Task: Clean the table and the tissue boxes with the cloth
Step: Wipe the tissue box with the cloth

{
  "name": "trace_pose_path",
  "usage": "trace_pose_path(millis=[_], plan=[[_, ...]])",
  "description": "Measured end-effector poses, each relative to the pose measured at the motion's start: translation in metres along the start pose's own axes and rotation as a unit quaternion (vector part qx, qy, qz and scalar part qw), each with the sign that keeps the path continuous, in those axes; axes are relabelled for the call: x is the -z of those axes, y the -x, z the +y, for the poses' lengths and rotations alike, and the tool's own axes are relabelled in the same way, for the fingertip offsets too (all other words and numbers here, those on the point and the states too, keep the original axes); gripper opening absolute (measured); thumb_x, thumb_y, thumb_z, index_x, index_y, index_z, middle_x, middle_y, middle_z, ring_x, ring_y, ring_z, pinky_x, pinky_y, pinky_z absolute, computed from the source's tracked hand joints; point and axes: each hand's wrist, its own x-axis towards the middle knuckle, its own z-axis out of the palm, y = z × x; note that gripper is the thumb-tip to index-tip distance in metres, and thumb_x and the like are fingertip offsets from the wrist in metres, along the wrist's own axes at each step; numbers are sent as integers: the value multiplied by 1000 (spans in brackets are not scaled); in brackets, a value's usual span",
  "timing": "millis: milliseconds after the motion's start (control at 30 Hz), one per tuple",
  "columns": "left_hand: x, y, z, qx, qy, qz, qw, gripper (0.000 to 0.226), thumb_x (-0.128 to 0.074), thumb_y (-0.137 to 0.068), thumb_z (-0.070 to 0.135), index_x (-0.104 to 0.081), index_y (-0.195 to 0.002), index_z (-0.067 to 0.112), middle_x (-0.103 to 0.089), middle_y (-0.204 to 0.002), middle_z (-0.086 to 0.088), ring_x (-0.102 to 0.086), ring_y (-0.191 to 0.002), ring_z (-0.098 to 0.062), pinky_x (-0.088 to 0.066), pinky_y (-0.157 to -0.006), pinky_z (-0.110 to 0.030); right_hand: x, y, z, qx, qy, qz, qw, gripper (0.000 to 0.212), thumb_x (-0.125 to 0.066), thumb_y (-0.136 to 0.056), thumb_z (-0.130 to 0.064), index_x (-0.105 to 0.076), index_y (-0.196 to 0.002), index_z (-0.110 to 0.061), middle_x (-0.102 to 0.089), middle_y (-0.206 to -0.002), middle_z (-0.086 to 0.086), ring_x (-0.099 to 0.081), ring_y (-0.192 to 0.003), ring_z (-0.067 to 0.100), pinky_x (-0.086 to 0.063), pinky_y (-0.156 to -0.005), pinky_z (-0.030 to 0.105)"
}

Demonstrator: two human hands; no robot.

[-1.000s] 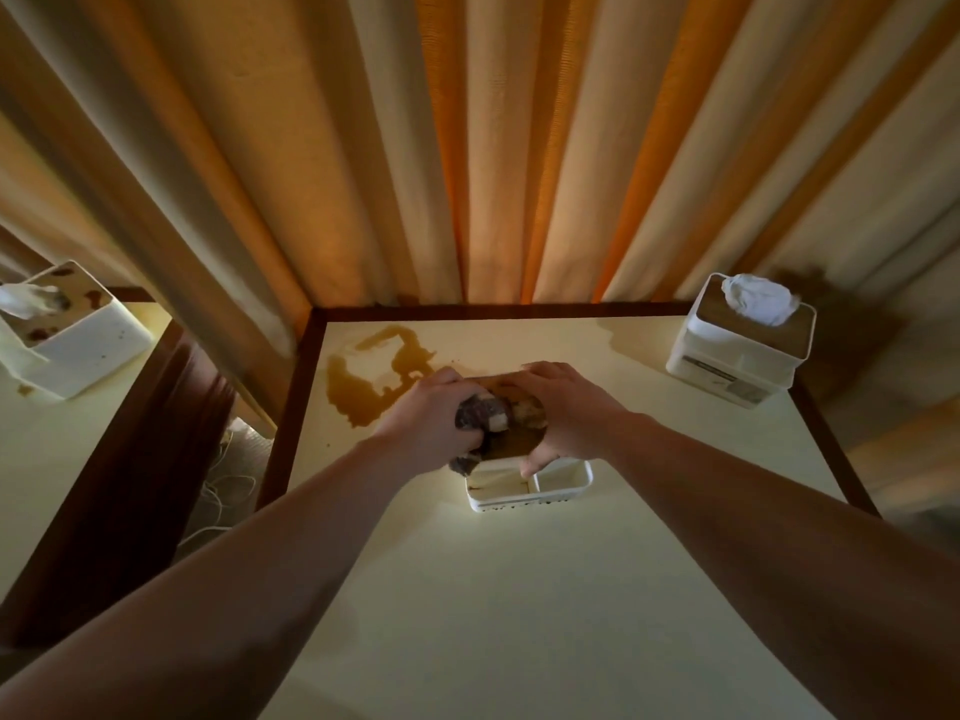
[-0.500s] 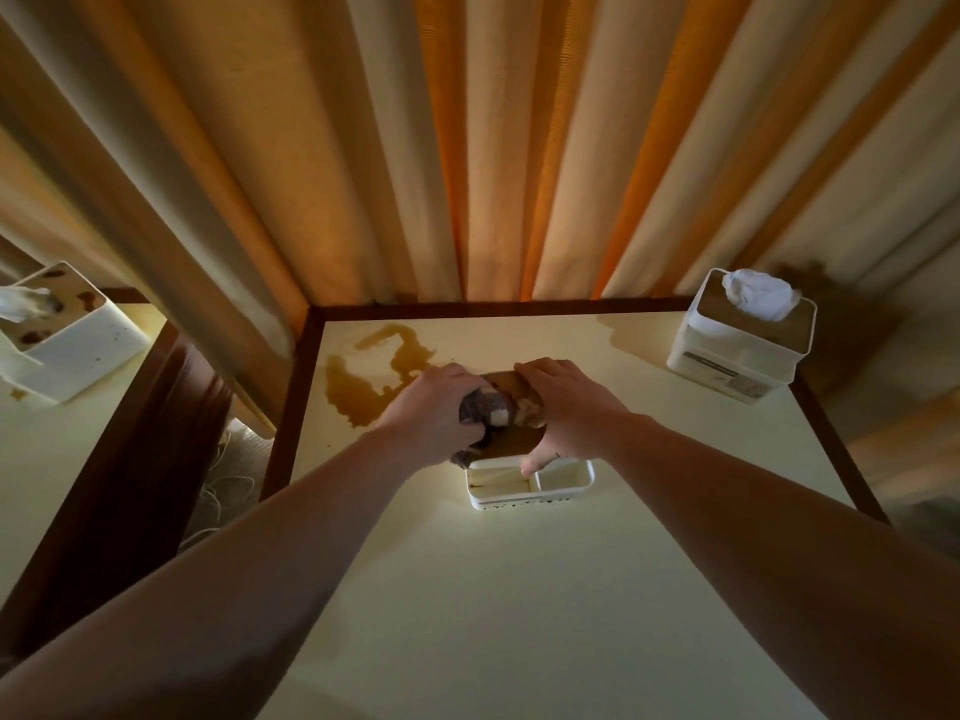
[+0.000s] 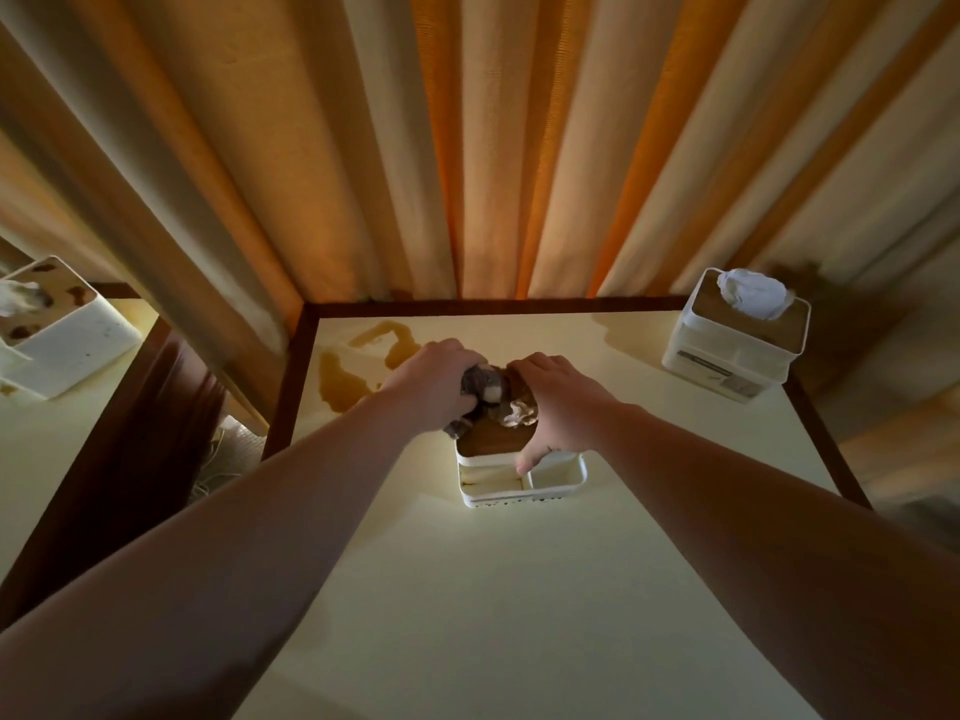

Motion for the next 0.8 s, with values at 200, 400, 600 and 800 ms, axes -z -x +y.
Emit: trace_pose_path(millis=[200,400,600,800], plan=[[-7,12,3,17,0,9,1000,45,-74,-88,25,-66,-131,27,-60,-115,4,-57,-103,-17,-54,-91,-35,-1,0,-2,-16,4,-3,1000,130,-97,-44,-65,-35,-150,-23,-41,-144,-5,-38,-134,21,-46,-106,44],[-22,61,9,-5,13,46,999,47,-72,-91,31,-62,-137,30,-62,-130,6,-57,-113,-14,-43,-86,-18,6,-2,-8,-28,2,-36,999,127,-95,-46,-62,-34,-152,-27,-38,-144,-8,-33,-137,21,-47,-105,47],[-19,49,9,5,1,20,1000,47,-73,-91,30,-62,-136,33,-61,-127,6,-57,-111,-14,-51,-94,-26,7,0,-7,-8,5,-48,999,130,-96,-45,-63,-33,-152,-25,-38,-144,-6,-34,-136,22,-45,-108,46],[-6,3,11,30,-23,19,999,44,-70,-93,24,-62,-136,28,-62,-123,0,-60,-107,-20,-57,-91,-38,3,0,-4,5,23,-24,999,131,-97,-45,-64,-34,-151,-20,-41,-144,-2,-39,-132,24,-42,-108,41]])
